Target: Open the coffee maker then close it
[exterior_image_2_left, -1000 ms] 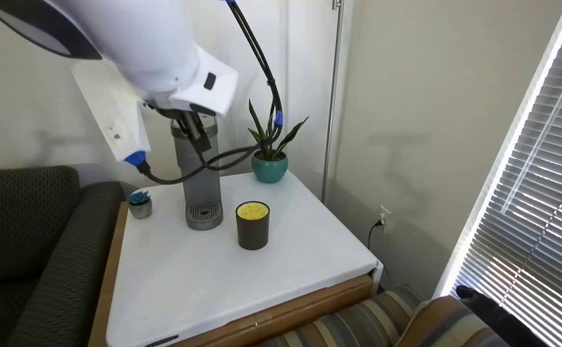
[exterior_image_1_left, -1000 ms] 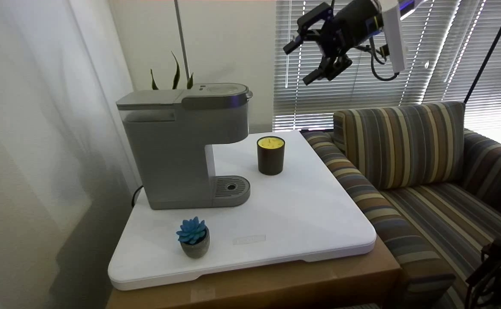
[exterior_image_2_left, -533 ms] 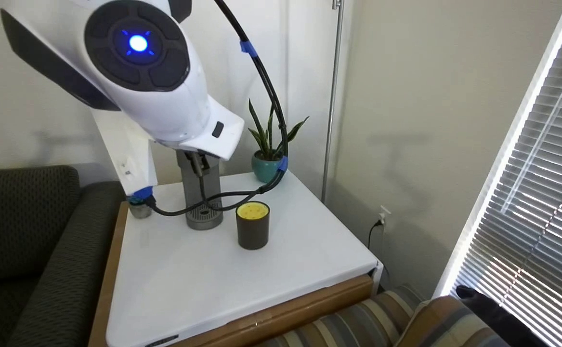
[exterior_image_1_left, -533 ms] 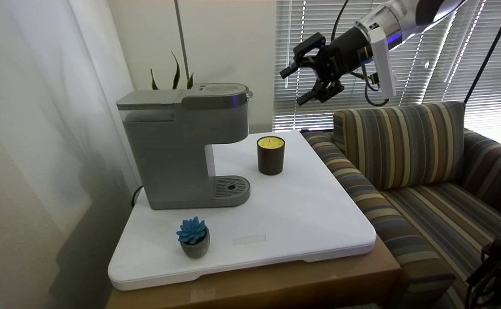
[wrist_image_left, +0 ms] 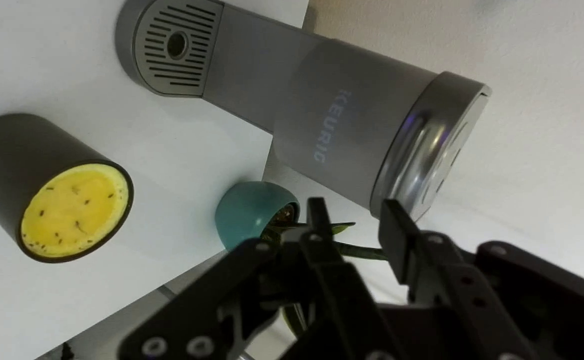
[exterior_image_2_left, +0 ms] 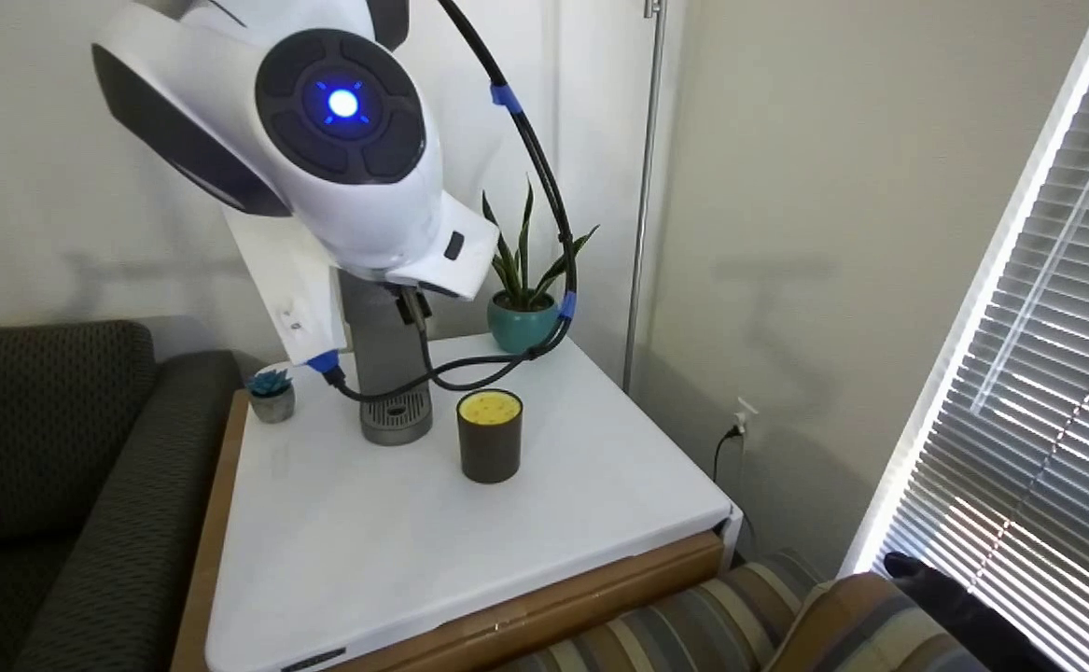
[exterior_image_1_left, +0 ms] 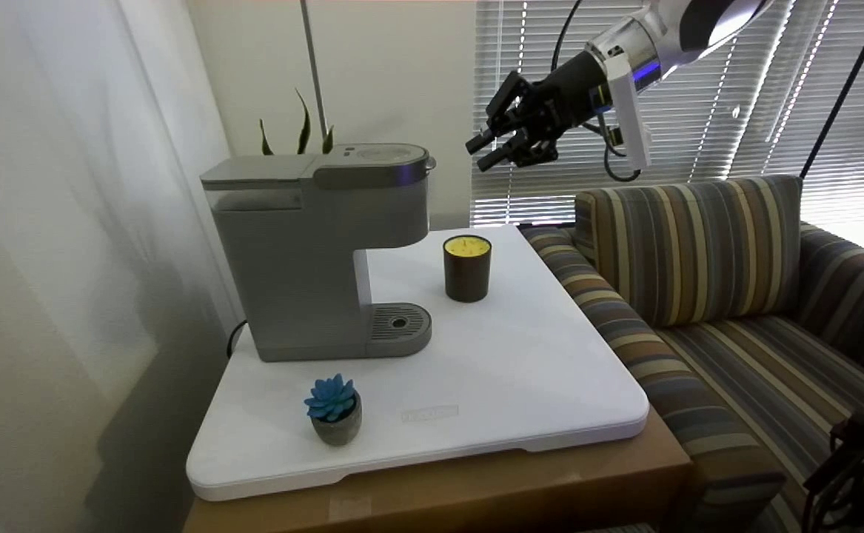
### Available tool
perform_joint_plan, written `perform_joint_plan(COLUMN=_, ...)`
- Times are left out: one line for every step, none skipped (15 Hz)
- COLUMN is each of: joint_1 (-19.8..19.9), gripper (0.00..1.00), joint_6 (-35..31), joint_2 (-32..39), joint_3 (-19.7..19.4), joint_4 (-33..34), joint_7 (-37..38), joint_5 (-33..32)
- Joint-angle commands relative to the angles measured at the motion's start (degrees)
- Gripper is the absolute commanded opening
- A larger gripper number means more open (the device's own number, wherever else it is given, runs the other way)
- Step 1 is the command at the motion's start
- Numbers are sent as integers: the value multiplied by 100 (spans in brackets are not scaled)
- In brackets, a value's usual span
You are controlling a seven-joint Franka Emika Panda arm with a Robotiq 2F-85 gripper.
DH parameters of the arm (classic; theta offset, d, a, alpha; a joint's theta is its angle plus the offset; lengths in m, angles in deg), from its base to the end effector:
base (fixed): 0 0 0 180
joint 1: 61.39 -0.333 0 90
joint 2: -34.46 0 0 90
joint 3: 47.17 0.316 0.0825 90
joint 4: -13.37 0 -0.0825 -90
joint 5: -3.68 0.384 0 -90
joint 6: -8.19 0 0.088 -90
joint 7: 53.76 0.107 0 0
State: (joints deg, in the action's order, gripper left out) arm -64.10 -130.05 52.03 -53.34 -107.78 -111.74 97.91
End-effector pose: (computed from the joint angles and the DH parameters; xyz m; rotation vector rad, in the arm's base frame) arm 0.5804 -0.0285 0.2723 -2.1784 0.4286 -0.6241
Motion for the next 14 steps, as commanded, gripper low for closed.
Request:
perform_joint_plan(joint_1=151, gripper=2, joint_6=104, joint_2=315, joint_3=102, joint_4=427, joint_7=85, joint_5=-219)
perform_joint_plan(joint_1=152, gripper=2, joint_6=136, joint_2=379, joint_3=107, joint_4=519, joint_7=105, joint_5=-296)
perform_joint_plan(joint_1=158, gripper=0, joint_6=168, joint_2=422, joint_3=114, joint_4=586, joint_7=94, joint_5=-375)
perform_joint_plan(joint_1=161, gripper=0, joint_6=194, joint_2=479, joint_3=124, joint_4=670, joint_7=93, joint_5=-451)
perform_joint_plan(joint_1=164, gripper=0, joint_6=204, joint_2=522, joint_3=131, joint_4=725, joint_7=120, joint_5=-533)
perform_joint_plan(joint_1=173, gripper=0, joint_6=238, joint_2=564, joint_3=144, joint_4=780, joint_7=123, joint_5=-595)
perform_joint_plan(joint_1=180, gripper=0, joint_6=257, joint_2=604, joint_3=157, joint_4=835, joint_7=135, joint_5=-632)
perform_joint_plan(joint_1=189, gripper=0, joint_6=306, joint_2=633, joint_3=172, joint_4=871, joint_7=169, joint_5=-662)
perform_joint_plan(joint_1=197, gripper=0, joint_6=343, joint_2=669, joint_3=187, joint_4=910, joint_7=226, joint_5=-673)
perform_joint_plan(joint_1=199, gripper=0, joint_6=347, joint_2=696, joint_3=204, joint_4=950, joint_7=263, joint_5=-673)
perform_joint_plan(joint_1=199, gripper=0, joint_6=348, joint_2=719, joint_3=214, joint_4=975, joint_7=290, joint_5=-680)
perform_joint_plan(joint_1=201, gripper=0, joint_6=338, joint_2=742, joint_3=229, joint_4=1000, joint_7=315, joint_5=-649)
perform_joint_plan(joint_1=203, gripper=0, joint_6=338, joint_2=753, joint_3=239, joint_4=1020, joint_7=354, joint_5=-640)
perform_joint_plan(joint_1=208, gripper=0, joint_6=347, joint_2=758, joint_3=249, joint_4=1038, joint_7=400, joint_5=-633)
